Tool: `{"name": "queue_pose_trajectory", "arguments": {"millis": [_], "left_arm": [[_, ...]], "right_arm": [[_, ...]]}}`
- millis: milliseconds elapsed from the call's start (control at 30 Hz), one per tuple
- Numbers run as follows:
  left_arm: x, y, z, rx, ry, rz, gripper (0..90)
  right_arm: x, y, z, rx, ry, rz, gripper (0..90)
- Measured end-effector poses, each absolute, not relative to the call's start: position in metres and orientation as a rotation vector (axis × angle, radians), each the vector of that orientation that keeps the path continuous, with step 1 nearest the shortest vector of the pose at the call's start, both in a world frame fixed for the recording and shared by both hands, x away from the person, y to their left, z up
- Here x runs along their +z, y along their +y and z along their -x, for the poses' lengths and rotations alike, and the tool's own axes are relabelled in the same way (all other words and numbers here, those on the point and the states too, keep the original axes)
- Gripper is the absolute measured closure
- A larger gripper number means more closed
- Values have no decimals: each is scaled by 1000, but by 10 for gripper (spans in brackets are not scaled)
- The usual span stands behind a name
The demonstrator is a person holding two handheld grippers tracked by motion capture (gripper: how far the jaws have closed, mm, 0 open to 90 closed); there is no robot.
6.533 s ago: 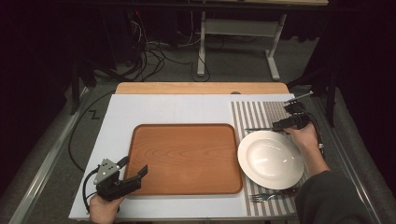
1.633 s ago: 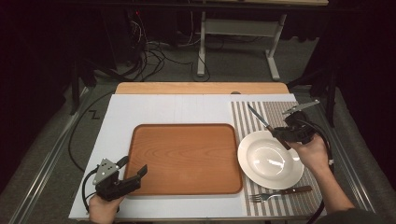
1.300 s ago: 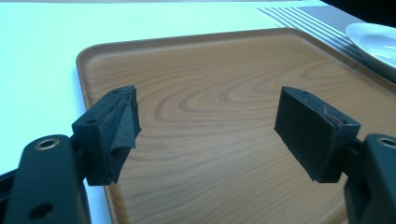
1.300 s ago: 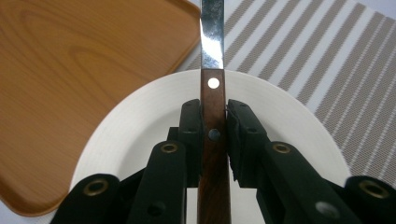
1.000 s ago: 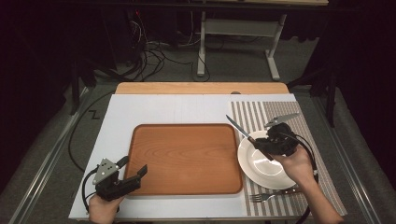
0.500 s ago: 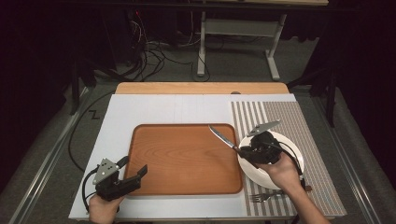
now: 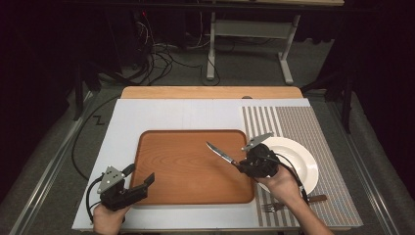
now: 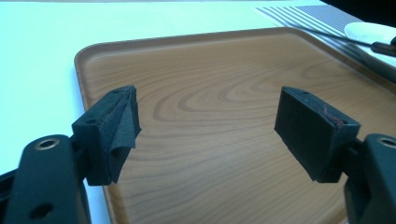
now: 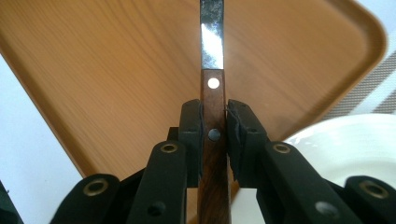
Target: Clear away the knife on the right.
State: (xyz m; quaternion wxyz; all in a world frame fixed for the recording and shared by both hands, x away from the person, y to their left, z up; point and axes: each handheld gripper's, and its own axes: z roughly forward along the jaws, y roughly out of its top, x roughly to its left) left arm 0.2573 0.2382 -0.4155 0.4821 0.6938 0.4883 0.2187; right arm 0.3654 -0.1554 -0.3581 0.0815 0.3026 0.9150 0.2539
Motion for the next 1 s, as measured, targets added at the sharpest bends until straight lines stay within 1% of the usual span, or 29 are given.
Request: {"name": "queue_pose_trajectory", "arguments": {"millis": [467,1000], "left_arm": [[-416,238,-258,530,1189,-1692,231],[-416,238,-257,532,1189,-1693,231]], "right_arm": [[-379,-130,-365,658,2789,-874,775],[-397,-124,-362,563,2823,-887,769]]}}
